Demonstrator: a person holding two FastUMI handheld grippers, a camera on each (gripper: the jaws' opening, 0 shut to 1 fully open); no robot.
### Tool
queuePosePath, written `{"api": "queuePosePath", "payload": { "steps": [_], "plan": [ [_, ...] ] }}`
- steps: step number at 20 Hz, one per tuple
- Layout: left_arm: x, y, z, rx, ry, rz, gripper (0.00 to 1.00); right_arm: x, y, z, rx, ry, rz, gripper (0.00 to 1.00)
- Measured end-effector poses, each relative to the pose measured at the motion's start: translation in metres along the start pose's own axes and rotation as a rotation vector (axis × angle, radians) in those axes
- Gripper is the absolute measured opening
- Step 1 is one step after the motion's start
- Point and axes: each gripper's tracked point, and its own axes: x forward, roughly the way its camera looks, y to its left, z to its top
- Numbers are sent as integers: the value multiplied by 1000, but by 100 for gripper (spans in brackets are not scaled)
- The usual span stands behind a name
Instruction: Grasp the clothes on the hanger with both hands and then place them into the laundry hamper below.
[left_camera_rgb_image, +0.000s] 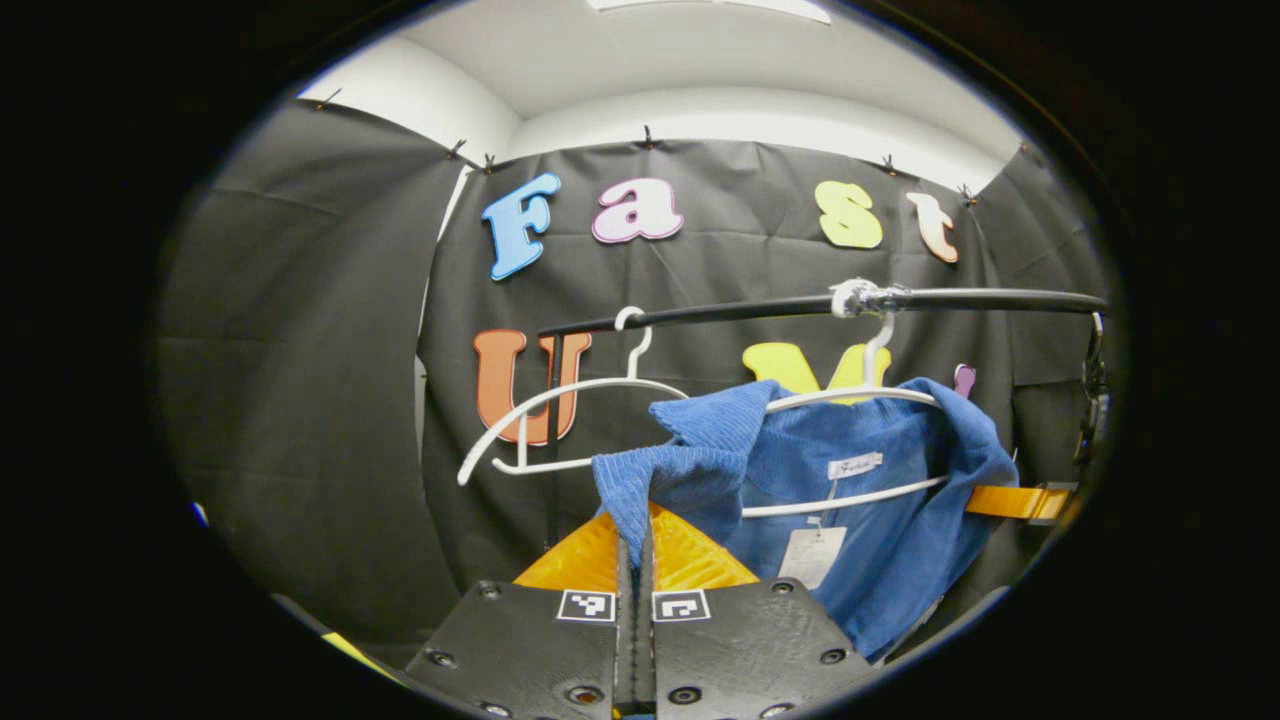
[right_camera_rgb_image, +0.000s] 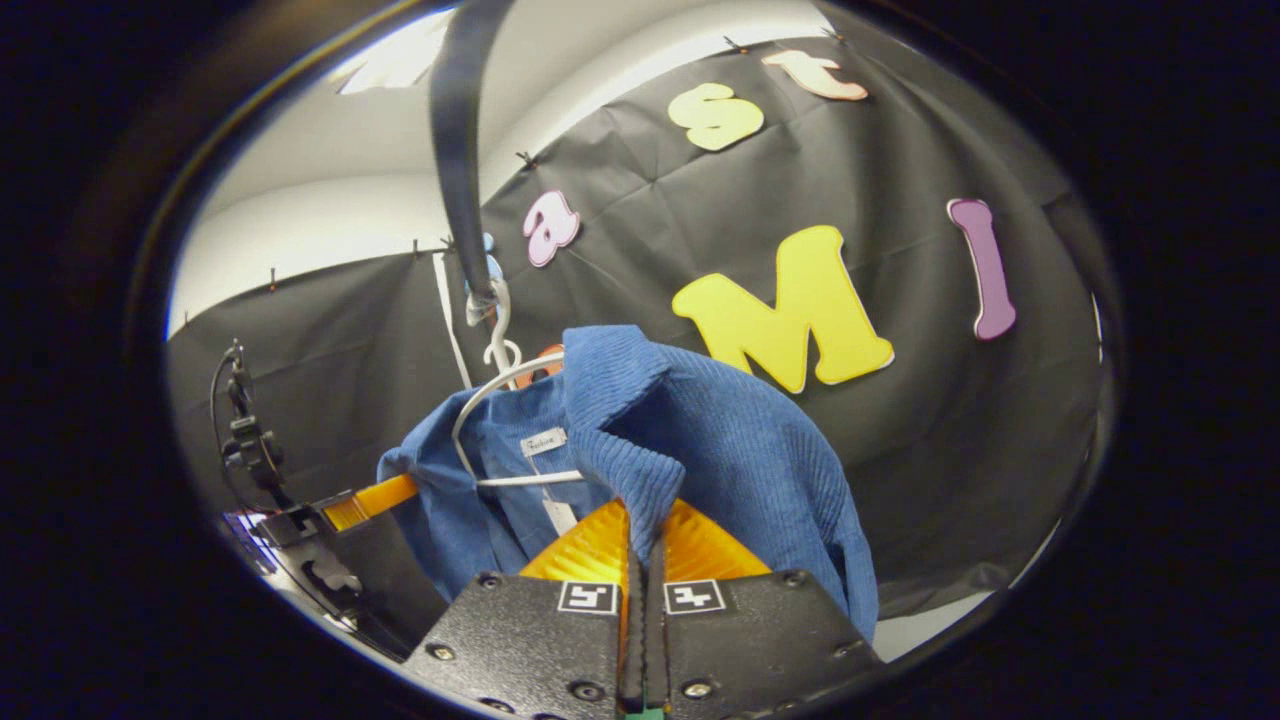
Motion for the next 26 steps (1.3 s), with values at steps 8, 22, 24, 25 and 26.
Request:
{"api": "queuePosePath", "payload": {
  "steps": [8,22,24,25,26],
  "plan": [
    [18,13,5,2,-6,17,5,5,-15,25,81,-35,30,4],
    [72,65,25,-158,51,25,0,21,-71,106,378,-162,96,4],
    [73,69,15,-224,72,14,0,27,-86,106,407,-168,72,4],
    [74,67,10,-246,81,3,5,29,-96,106,425,-172,50,4],
    [76,65,5,-256,90,-7,5,32,-105,102,449,-169,25,4]
  ]
}}
